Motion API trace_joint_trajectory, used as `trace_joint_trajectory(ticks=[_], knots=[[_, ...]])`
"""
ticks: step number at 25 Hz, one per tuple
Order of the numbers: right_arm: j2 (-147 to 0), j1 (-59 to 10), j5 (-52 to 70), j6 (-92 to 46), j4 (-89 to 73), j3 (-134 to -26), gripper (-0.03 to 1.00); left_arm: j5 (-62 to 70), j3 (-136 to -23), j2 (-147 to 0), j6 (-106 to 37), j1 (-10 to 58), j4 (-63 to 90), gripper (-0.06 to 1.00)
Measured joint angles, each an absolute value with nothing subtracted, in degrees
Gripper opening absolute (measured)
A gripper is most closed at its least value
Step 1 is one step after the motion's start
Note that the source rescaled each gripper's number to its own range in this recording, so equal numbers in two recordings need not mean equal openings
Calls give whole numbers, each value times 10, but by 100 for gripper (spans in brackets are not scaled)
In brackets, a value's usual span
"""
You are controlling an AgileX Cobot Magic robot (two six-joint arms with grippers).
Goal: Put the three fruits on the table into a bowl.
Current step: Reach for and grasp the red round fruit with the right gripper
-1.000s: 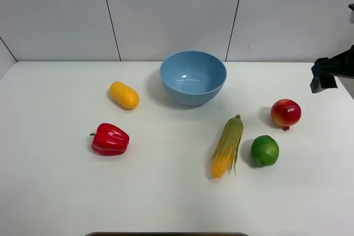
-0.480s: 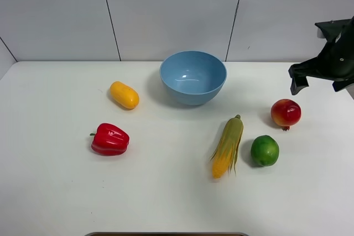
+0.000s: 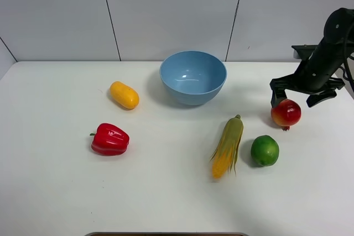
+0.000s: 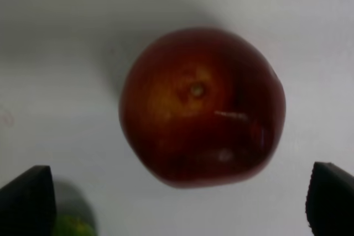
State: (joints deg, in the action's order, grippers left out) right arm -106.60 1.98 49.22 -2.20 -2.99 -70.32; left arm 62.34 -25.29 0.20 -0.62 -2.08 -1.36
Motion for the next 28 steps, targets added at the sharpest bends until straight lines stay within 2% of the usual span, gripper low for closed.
trace_joint_trajectory(ticks=[28], knots=[[-1204,24,426,-35,-32,-719,69,623,-253,2,-6,-21,-14,82]])
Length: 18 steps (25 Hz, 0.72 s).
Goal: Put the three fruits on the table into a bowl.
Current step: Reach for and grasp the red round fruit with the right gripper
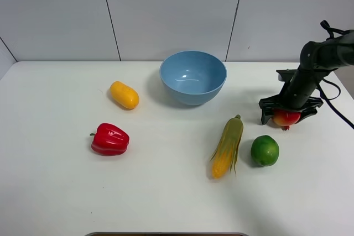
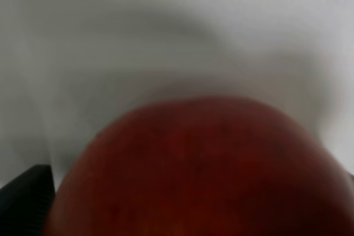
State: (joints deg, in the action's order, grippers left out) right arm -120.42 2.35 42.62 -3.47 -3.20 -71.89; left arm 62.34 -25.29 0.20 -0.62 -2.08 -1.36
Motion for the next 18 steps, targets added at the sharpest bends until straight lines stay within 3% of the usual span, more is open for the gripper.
trace_joint_trajectory(ticks=[11,18], knots=[[-1211,25,425,-35,-32,-725,68,623,-253,2,-6,-21,-14,83],[-1213,25,425,-35,-29,-727,32,623,-253,2,-6,-21,-14,83]])
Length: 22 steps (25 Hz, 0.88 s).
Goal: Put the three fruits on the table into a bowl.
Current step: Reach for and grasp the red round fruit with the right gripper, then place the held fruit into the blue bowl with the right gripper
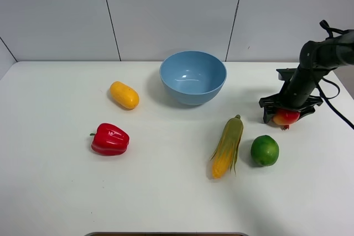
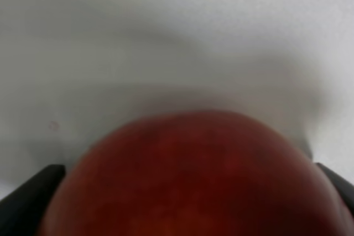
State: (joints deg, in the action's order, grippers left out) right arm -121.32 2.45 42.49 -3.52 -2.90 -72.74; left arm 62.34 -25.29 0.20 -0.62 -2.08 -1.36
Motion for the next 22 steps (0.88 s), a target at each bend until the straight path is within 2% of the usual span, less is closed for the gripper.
trace_joint_trajectory(ticks=[2,22], knots=[[-1213,25,425,-35,-29,-727,27,623,-253,2,-6,-21,-14,83],[-1213,25,428,-35,-29,-728,25,623,-253,2,-6,-21,-14,83]])
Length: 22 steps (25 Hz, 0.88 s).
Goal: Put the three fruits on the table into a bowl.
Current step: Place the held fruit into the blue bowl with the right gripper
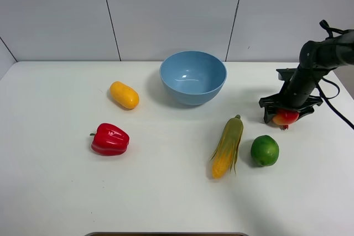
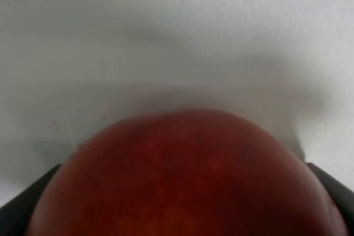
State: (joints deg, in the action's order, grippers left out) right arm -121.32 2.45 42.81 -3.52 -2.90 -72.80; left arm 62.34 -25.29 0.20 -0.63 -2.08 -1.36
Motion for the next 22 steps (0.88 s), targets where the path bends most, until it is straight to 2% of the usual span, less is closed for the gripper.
trace_joint_trajectory(ticks=[9,22], knots=[[-1195,25,443,-35,-34,-725,25,623,-253,2,-6,-21,-14,83],[-1037,21,427,-87,-117,-724,25,623,-253,2,-6,-21,-14,82]])
